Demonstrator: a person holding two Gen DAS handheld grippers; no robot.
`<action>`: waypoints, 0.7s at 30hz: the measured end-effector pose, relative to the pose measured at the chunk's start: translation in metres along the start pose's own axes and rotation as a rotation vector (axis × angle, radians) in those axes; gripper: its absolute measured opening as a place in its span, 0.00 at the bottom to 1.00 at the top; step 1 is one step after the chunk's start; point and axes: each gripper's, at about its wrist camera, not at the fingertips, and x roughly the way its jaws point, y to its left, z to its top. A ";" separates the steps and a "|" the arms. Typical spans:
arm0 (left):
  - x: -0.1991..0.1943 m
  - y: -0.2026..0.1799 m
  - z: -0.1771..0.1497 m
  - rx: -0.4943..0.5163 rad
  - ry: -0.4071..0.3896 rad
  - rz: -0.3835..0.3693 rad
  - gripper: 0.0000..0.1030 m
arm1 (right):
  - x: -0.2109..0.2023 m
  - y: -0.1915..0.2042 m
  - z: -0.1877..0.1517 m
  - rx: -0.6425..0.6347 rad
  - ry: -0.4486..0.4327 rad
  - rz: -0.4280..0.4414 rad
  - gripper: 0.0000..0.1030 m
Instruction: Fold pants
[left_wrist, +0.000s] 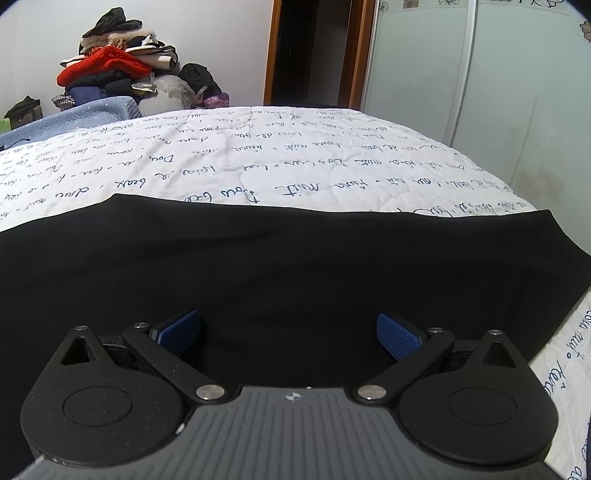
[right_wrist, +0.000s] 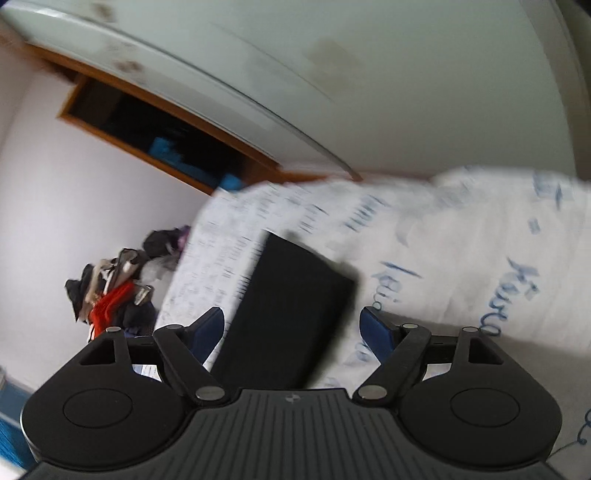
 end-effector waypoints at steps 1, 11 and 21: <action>0.000 0.000 0.000 0.001 0.000 0.001 1.00 | 0.000 -0.007 0.001 0.010 0.005 0.004 0.78; -0.001 0.000 0.000 -0.005 -0.003 -0.004 1.00 | 0.022 -0.015 0.021 0.151 -0.070 0.149 0.79; -0.001 0.001 0.000 -0.005 -0.003 -0.005 1.00 | 0.035 0.002 0.010 0.022 -0.044 0.117 0.79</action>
